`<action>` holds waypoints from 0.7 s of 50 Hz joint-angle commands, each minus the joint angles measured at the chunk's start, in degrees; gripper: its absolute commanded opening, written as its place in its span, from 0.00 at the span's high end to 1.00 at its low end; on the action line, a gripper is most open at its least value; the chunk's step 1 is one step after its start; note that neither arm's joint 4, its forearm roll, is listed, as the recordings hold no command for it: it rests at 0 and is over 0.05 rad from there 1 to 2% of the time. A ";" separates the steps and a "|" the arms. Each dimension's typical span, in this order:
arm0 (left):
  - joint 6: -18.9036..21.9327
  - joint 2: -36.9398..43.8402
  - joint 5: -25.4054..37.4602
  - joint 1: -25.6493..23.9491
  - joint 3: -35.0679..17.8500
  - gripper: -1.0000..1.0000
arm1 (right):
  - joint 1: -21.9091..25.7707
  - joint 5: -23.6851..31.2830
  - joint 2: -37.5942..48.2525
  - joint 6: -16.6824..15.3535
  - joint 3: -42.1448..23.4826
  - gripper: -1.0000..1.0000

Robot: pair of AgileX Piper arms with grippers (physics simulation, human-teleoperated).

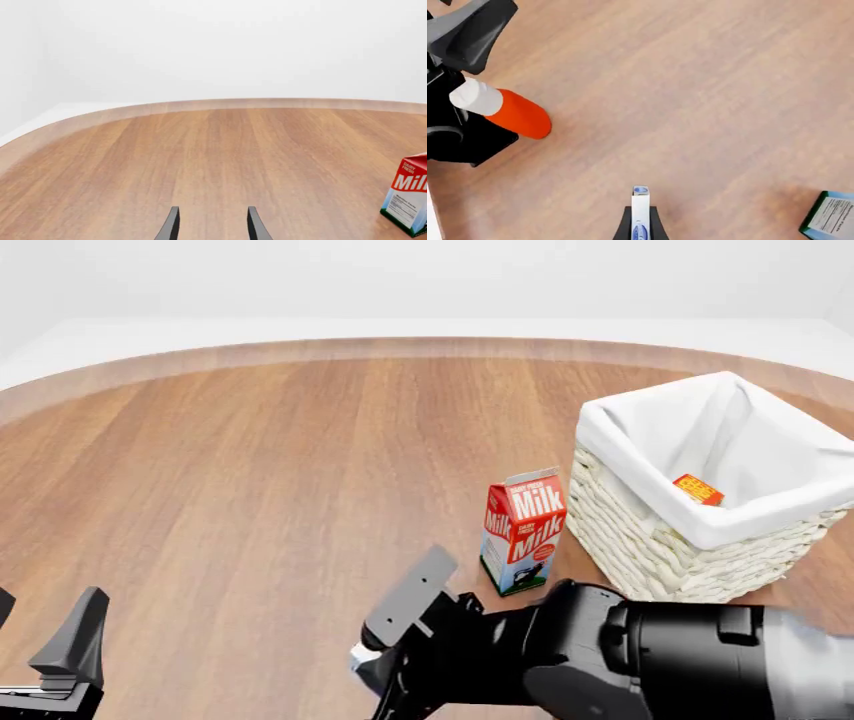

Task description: Pick up the cream cheese box and the butter, and put them in the basket.

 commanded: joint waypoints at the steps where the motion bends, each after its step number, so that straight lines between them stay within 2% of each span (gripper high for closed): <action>1: 0.00 0.00 0.00 0.00 0.00 0.00 | 0.85 3.23 -3.17 -1.36 -4.47 1.00; 23: 0.00 0.00 0.00 0.00 0.00 0.00 | 0.39 6.36 -5.71 -5.41 -10.25 1.00; 35: 0.00 0.00 0.00 0.00 0.00 0.00 | -1.99 9.88 -10.78 -8.42 -14.39 1.00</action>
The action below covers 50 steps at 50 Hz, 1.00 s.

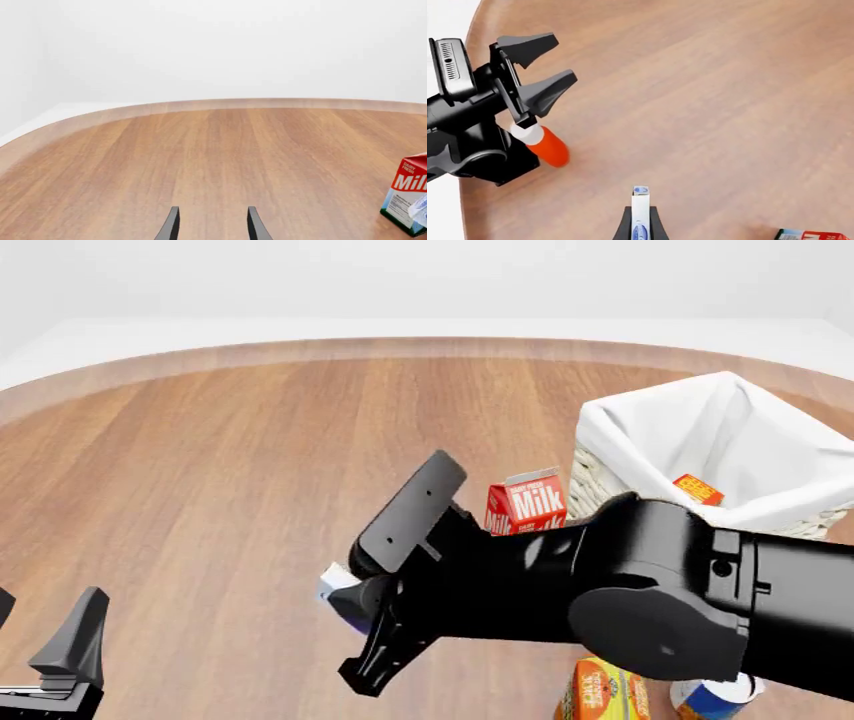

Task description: Pick up the cream cheese box and the butter, and put them in the basket.

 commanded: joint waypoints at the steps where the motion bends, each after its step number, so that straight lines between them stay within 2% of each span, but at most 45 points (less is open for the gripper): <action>1: 0.00 0.00 0.00 0.00 0.00 0.00 | -1.64 3.01 -4.27 -2.00 -4.24 1.00; 22: 0.00 0.00 0.00 0.00 0.00 0.00 | -5.70 4.95 -10.71 -4.89 -6.52 1.00; 30: 0.00 0.00 0.00 0.00 0.00 0.00 | -7.69 7.07 -13.75 -6.17 -9.53 1.00; 38: 0.00 0.00 0.00 0.00 0.00 0.00 | -11.88 10.60 -17.18 -7.66 -13.89 1.00; 41: 0.00 0.00 0.00 0.00 0.00 0.00 | -13.97 10.10 -19.58 -8.99 -12.83 1.00; 43: 0.00 0.00 0.00 0.00 0.00 0.00 | -14.99 10.93 -20.36 -7.88 -13.48 1.00; 45: 0.00 0.00 0.00 0.00 0.00 0.00 | -15.86 11.39 -21.42 -8.91 -13.52 1.00; 46: 0.00 0.00 0.00 0.00 0.00 0.00 | -16.65 12.70 -21.34 -9.01 -15.18 1.00; 48: 0.00 0.00 0.00 0.00 0.00 0.00 | -18.95 12.70 -22.84 -9.19 -14.55 1.00; 49: 0.00 0.00 0.00 0.00 0.00 0.00 | -21.55 13.55 -23.89 -9.02 -15.07 1.00; 50: 0.00 0.00 0.00 0.00 0.00 0.00 | -21.55 13.56 -23.89 -9.02 -15.08 1.00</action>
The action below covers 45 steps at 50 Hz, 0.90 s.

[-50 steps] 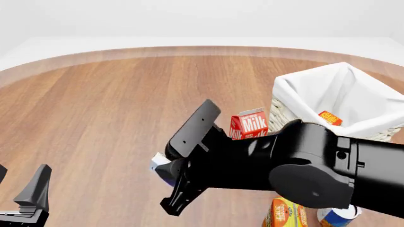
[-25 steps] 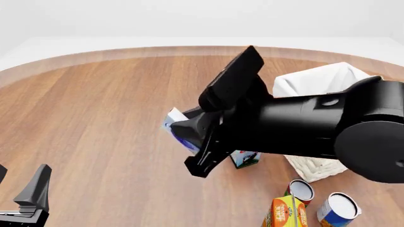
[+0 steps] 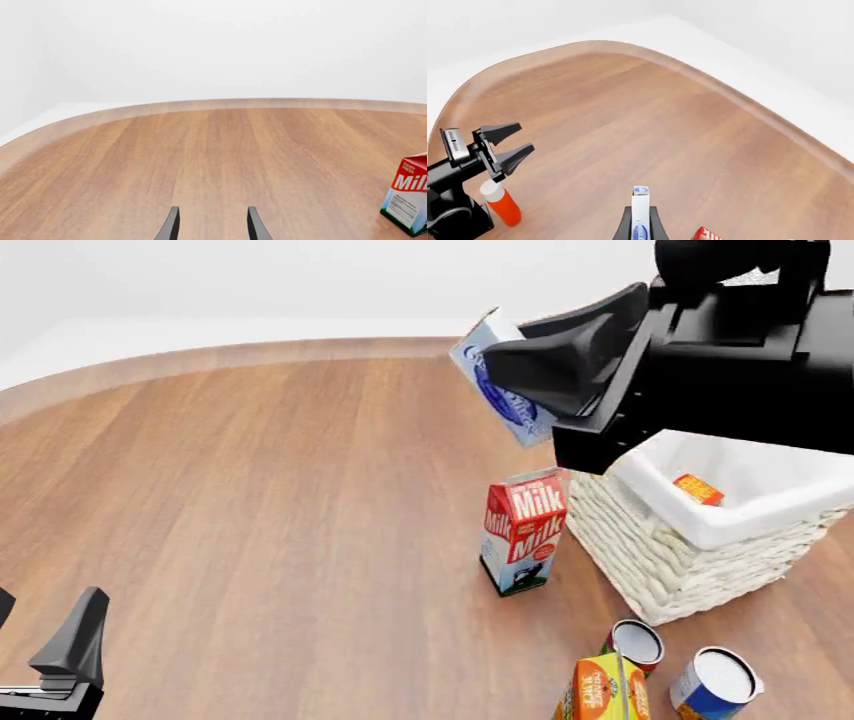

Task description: Pick up the cream cheese box and the butter, and put them in the basket.

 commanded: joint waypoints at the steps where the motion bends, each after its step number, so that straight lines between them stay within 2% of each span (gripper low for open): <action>1: 0.00 0.00 0.00 0.00 0.00 0.00 | -9.62 3.62 -6.29 -1.28 -2.68 1.00; 8: 0.00 0.00 0.00 0.00 0.00 0.00 | -14.32 6.88 -7.10 -2.09 -7.25 1.00; 10: 0.00 0.00 0.00 0.00 0.00 0.00 | -16.18 5.86 -8.19 -2.15 -5.49 1.00; 16: 0.00 0.00 0.00 0.00 0.00 0.00 | -20.32 7.11 -8.00 -3.59 -7.58 1.00; 17: 0.00 0.00 0.00 0.00 0.00 0.00 | -21.52 5.97 -8.56 -2.64 -5.94 1.00; 20: 0.00 0.00 0.00 0.00 0.00 0.00 | -24.39 6.04 -7.86 -2.98 -6.59 1.00; 21: 0.00 0.00 0.00 0.00 0.00 0.00 | -25.22 4.52 -8.52 -3.85 -4.60 1.00; 23: 0.00 0.00 0.00 0.00 0.00 0.00 | -26.58 4.19 -8.25 -2.85 -4.35 1.00; 31: 0.00 0.00 0.00 0.00 0.00 0.00 | -31.06 2.47 -7.03 -3.04 -3.53 1.00; 33: 0.00 0.00 0.00 0.00 0.00 0.00 | -32.47 3.41 -5.68 -3.28 -5.77 1.00; 34: 0.00 0.00 0.00 0.00 0.00 0.00 | -33.65 1.52 -6.23 -4.33 -3.59 1.00; 35: 0.00 0.00 0.00 0.00 0.00 0.00 | -34.11 0.89 -6.01 -3.90 -3.05 1.00; 45: 0.00 0.00 0.00 0.00 0.00 0.00 | -41.99 -1.95 -2.44 -5.22 -0.36 1.00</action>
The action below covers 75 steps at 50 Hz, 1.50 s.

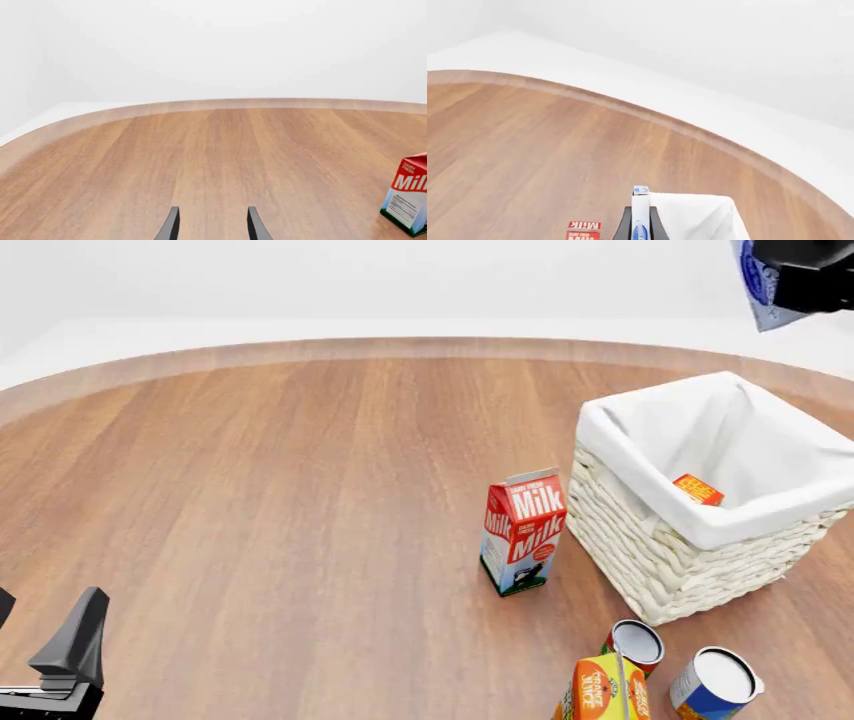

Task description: Pick up the cream cheese box and the butter, and put them in the basket.

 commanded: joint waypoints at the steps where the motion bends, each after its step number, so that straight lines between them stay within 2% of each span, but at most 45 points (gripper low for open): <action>1: 0.00 0.00 0.00 0.00 0.00 0.00 | -8.07 -2.78 2.39 -1.09 2.45 1.00; 6: 0.00 0.00 0.00 0.00 0.00 0.00 | -9.28 -2.12 1.97 -1.98 2.76 1.00; 8: 0.00 0.00 0.00 0.00 0.00 0.00 | -9.63 0.53 2.62 -2.12 -0.42 1.00; 15: 0.00 0.00 0.00 0.00 0.00 0.00 | -11.85 -2.64 2.30 -2.75 4.72 1.00; 28: 0.00 0.00 0.00 0.00 0.00 0.00 | -12.51 -2.20 3.70 -3.29 6.16 1.00; 47: 0.00 0.00 0.00 0.00 0.00 0.00 | -12.91 -5.37 4.84 -4.12 11.27 1.00; 48: 0.00 0.00 0.00 0.00 0.00 0.00 | -13.04 -6.56 4.57 -4.33 12.96 1.00; 56: 0.00 0.00 0.00 0.00 0.00 0.00 | -13.90 -4.39 3.66 -5.10 12.06 1.00; 75: 0.00 0.00 0.00 0.00 0.00 0.00 | -14.74 -5.74 4.34 -5.59 13.87 1.00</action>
